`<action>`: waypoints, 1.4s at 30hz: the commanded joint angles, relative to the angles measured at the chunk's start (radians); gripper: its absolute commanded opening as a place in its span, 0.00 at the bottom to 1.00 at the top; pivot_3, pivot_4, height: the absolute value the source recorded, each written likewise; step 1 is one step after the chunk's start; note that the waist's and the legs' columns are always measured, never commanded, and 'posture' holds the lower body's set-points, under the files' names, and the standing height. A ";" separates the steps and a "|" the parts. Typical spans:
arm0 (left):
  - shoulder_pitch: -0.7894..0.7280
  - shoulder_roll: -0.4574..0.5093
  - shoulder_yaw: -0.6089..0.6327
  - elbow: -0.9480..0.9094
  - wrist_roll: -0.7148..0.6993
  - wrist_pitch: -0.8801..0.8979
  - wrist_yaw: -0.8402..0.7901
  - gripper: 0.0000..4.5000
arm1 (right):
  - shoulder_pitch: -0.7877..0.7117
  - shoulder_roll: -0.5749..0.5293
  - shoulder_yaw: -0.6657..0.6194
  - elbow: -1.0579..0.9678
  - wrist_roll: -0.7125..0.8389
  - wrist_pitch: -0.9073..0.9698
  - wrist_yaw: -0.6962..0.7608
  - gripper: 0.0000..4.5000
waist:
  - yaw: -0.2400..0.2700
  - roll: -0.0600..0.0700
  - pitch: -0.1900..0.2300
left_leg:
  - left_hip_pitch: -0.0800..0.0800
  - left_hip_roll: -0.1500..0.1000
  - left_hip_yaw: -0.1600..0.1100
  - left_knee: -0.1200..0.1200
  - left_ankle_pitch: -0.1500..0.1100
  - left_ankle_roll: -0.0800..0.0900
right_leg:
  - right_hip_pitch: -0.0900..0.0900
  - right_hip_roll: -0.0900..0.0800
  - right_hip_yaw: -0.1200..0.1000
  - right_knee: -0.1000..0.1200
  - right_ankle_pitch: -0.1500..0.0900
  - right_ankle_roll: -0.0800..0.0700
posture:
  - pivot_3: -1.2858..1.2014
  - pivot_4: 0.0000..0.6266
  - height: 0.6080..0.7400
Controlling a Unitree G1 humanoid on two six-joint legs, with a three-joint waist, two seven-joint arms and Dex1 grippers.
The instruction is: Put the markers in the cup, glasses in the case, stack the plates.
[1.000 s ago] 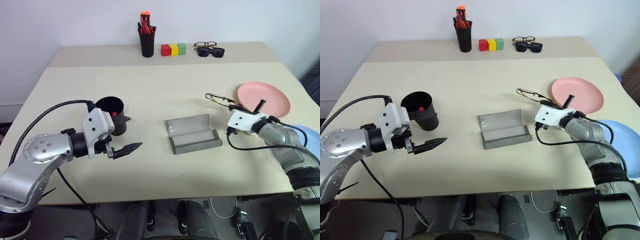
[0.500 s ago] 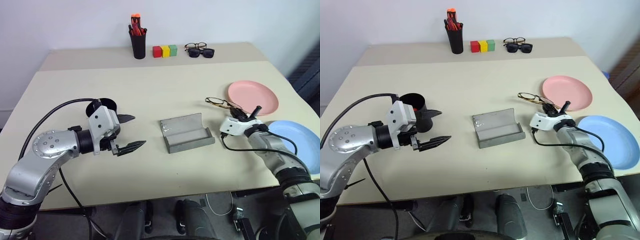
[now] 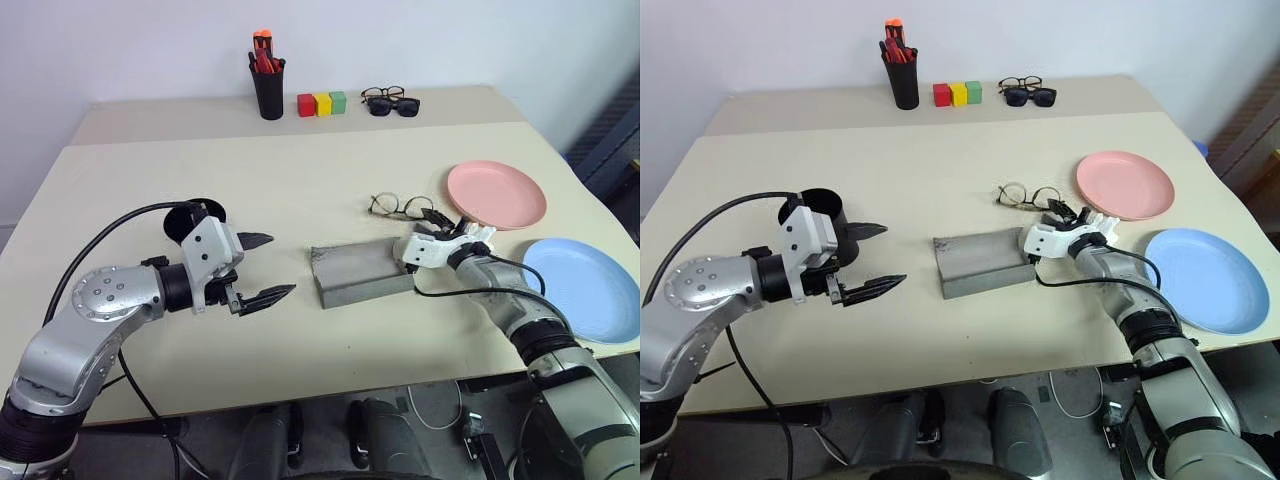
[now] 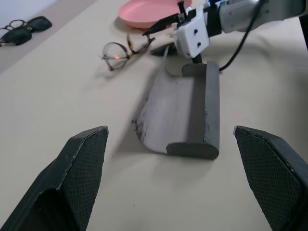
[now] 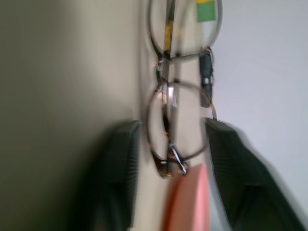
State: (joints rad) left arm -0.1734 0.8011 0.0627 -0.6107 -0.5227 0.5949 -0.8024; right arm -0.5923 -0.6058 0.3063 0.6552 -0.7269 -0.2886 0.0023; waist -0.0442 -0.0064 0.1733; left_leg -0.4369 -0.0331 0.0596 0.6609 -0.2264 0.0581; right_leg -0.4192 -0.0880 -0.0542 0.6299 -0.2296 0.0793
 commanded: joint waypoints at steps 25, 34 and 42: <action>-0.114 -0.015 -0.002 -0.094 -0.070 0.121 0.076 0.96 | -0.203 -0.019 -0.392 0.000 0.837 0.476 0.798 1.00 | 0.030 0.007 0.005 | 0.008 -0.002 0.000 -0.018 -0.001 0.001 | 0.007 -0.003 -0.001 -0.013 -0.002 -0.005 | 0.52 0.24 1.00; -0.089 -0.008 0.014 -0.127 -0.082 0.148 0.105 0.96 | -0.370 -0.022 -0.325 0.349 0.768 0.312 0.905 1.00 | 0.028 0.010 0.007 | 0.007 -0.002 0.001 -0.017 -0.001 0.001 | 0.006 -0.003 -0.001 -0.013 -0.002 -0.005 | 0.52 0.24 1.00; -0.051 0.012 0.049 -0.132 -0.089 0.146 0.116 0.96 | -0.441 0.003 -0.305 0.527 0.708 0.231 0.878 1.00 | 0.027 0.010 0.008 | 0.007 -0.002 0.001 -0.018 -0.001 0.001 | 0.006 -0.004 -0.001 -0.013 -0.002 -0.005 | 0.52 0.24 1.00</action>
State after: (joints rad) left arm -0.2261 0.8017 0.0723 -0.7103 -0.6021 0.7413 -0.6907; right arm -0.9985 -0.6021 0.0058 1.1748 -0.0119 -0.0327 0.8889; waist -0.0172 0.0037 0.1808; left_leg -0.4295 -0.0355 0.0601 0.6431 -0.2272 0.0587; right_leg -0.4131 -0.0918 -0.0550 0.6169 -0.2314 0.0740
